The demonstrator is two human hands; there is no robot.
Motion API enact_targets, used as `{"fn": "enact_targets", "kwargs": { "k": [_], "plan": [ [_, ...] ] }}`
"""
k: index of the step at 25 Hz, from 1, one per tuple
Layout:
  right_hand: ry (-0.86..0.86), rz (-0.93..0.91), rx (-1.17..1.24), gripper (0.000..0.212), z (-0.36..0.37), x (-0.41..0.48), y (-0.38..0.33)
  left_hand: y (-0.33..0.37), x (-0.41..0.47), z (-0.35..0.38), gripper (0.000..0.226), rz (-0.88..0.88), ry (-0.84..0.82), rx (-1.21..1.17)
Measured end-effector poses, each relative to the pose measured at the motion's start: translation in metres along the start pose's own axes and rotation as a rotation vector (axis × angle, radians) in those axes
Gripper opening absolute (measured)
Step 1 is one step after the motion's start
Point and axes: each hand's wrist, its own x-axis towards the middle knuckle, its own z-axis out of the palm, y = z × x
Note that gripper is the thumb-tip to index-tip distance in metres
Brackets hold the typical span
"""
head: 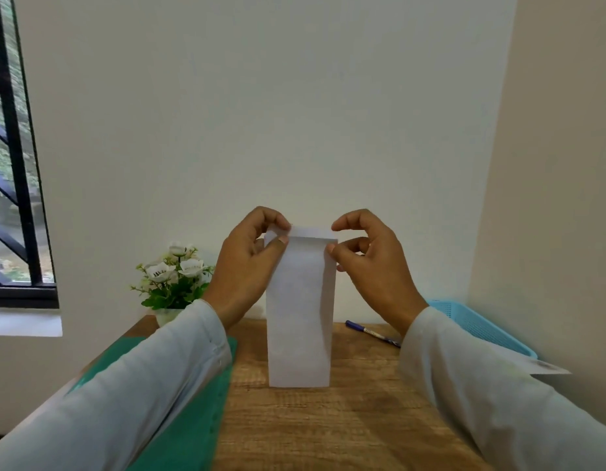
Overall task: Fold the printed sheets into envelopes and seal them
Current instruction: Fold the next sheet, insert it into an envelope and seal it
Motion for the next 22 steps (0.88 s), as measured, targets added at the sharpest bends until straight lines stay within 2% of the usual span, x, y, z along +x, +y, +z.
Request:
{"fn": "enact_targets", "kwargs": {
  "k": [5,11,13,15,17,19,22],
  "plan": [
    [-0.074,-0.007,-0.082,0.016,0.001,0.000,0.004,-0.002,-0.005,0.001,0.016,0.014,-0.066,0.112],
    [-0.181,0.115,0.108,0.011,0.000,-0.008,0.011,-0.002,-0.003,-0.005,0.013,-0.008,-0.050,0.129],
    [-0.281,0.172,0.163,0.015,0.001,-0.015,0.016,0.000,-0.003,-0.006,0.012,-0.018,-0.022,0.070],
    [-0.371,0.224,0.168,0.020,0.001,-0.019,0.019,0.000,-0.002,-0.006,0.014,-0.083,0.004,-0.013],
    [-0.366,0.246,0.172,0.018,-0.003,-0.018,0.021,-0.003,-0.002,-0.009,0.016,-0.169,0.011,-0.030],
    [-0.336,0.282,0.134,0.018,-0.009,-0.016,0.023,-0.013,-0.005,-0.016,0.020,-0.266,-0.024,0.024],
    [-0.378,0.340,-0.035,0.022,-0.012,-0.023,0.041,-0.040,-0.024,-0.027,0.028,-0.389,-0.159,0.238]
  ]
}}
